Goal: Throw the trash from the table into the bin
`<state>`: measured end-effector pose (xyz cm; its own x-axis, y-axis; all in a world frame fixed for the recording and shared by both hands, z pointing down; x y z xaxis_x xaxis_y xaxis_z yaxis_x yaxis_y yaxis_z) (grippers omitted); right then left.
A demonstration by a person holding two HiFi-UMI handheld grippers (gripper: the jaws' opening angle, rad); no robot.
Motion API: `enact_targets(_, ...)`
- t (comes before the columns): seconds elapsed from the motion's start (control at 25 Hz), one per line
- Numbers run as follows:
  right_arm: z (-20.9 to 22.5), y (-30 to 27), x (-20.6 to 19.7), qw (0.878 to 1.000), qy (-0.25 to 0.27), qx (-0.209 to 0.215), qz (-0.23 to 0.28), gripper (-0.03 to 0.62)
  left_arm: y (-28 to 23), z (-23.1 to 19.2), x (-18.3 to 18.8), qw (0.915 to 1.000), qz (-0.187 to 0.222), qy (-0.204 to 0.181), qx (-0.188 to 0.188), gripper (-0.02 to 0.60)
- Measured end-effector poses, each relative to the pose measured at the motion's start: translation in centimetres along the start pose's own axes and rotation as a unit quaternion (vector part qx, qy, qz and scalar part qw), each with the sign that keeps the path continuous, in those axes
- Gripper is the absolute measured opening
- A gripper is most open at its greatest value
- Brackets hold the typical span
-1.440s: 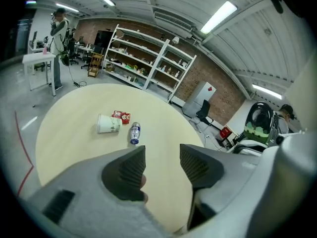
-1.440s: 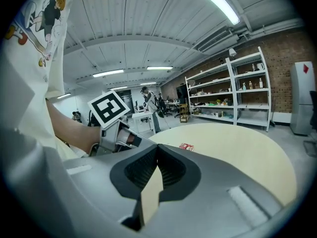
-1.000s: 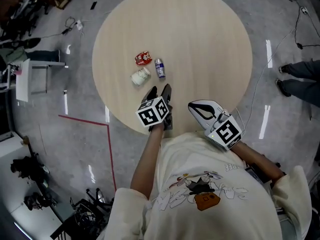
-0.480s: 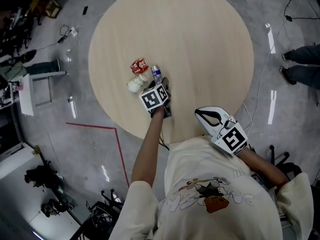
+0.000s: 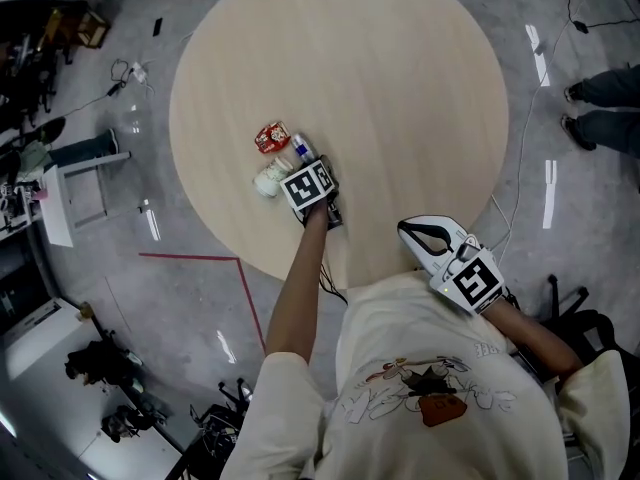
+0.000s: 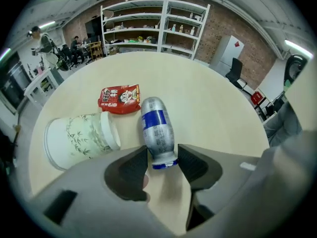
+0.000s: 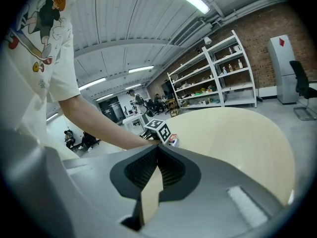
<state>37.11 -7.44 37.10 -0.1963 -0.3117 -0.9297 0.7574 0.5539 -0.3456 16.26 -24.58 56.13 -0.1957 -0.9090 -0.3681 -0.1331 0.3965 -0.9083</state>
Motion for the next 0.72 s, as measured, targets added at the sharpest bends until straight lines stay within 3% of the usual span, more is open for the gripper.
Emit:
enact_targets(0.24, -0.3, 0.3, 0.2, 1.0, -0.009, -0.002, 0.003, 0.006, 0.7, 0.2, 0.0, 0.9999, 0.013, 0.0, 0.003, 0.172)
enact_targets(0.72, -3.0, -0.1, 1.1, 0.999, 0.022, 0.022, 0.019, 0.008, 5.7, 0.8, -1.1, 0.9966, 0.061, 0.012, -0.054, 0.17)
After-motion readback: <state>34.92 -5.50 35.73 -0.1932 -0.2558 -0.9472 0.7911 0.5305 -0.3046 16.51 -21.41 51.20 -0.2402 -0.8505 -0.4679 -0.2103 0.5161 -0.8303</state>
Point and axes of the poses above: the fingertips, and each gripper's own axes: y backward along the fingers, z to its right, x out of its top, the point moved 5 cm from there along y, backward along the fingers, and after that the axes turned 12 degrees about y, right-handed, at the moved point
